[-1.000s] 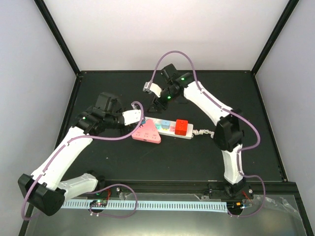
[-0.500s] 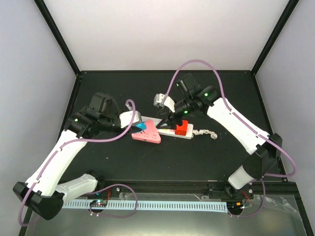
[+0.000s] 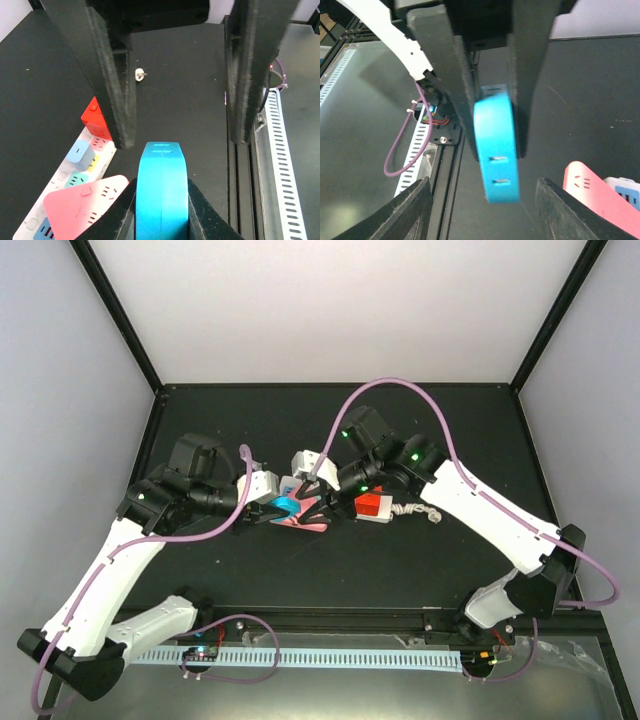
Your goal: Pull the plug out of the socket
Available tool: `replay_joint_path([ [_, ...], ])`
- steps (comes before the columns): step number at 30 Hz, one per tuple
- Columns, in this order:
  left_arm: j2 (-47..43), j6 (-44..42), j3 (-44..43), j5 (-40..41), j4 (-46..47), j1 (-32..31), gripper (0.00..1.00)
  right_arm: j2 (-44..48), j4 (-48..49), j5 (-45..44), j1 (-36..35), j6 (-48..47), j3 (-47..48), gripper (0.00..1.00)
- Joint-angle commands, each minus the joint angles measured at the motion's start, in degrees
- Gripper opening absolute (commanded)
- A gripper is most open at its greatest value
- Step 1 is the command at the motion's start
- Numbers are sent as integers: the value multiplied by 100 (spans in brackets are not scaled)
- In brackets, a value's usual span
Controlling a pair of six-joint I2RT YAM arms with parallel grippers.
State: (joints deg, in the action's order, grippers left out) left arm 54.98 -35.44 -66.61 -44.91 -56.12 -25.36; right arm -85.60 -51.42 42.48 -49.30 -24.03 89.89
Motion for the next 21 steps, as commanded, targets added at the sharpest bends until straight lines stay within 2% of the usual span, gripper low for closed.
replay_joint_path([
  [1,-80,134,-51,-452,56,71,4,98,127,-199,-237,175,91,59],
  [10,-165,225,96,-751,229,217,4,18,237,-313,-291,308,77,49],
  [21,-128,414,144,-1069,379,369,4,-104,313,-467,-298,408,173,41],
])
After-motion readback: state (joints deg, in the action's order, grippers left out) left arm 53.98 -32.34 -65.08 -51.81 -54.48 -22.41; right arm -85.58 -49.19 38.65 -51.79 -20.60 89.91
